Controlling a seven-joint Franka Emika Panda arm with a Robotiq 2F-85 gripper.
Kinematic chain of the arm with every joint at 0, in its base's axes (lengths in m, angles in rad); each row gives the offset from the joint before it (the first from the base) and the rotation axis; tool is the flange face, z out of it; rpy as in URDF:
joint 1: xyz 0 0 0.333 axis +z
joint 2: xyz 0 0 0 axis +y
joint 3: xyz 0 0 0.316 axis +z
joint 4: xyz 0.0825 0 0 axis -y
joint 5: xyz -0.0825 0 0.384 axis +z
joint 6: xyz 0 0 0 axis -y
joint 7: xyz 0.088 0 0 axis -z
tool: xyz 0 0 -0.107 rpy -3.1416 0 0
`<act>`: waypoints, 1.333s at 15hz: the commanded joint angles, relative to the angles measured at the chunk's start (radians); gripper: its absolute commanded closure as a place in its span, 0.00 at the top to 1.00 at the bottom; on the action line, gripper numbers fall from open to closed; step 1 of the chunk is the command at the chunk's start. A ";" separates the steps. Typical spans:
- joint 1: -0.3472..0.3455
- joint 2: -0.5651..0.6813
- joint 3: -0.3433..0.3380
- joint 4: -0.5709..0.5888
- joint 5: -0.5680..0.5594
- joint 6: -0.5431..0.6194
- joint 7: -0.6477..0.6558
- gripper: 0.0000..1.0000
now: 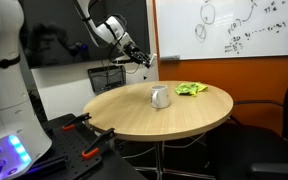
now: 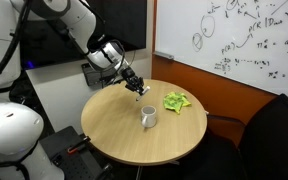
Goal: Put the marker inside the white mug
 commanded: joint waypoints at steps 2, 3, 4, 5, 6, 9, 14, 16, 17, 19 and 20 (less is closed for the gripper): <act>-0.078 0.030 0.067 0.040 -0.037 -0.114 0.045 0.05; -0.088 0.038 0.071 0.045 -0.045 -0.131 0.043 0.05; -0.099 0.049 0.072 0.051 -0.053 -0.145 0.044 0.05; -0.107 0.061 0.072 0.059 -0.063 -0.160 0.045 0.05; -0.118 0.076 0.074 0.070 -0.070 -0.166 0.033 0.05; -0.142 0.130 0.079 0.114 -0.081 -0.162 0.019 0.05; -0.155 0.233 0.087 0.193 -0.057 -0.148 -0.021 0.05; -0.154 0.259 0.099 0.205 -0.056 -0.116 -0.043 0.12; -0.148 0.275 0.102 0.217 -0.058 -0.119 -0.048 0.16; -0.147 0.304 0.112 0.242 -0.044 -0.131 -0.083 0.47; -0.146 0.308 0.114 0.244 -0.043 -0.127 -0.090 0.54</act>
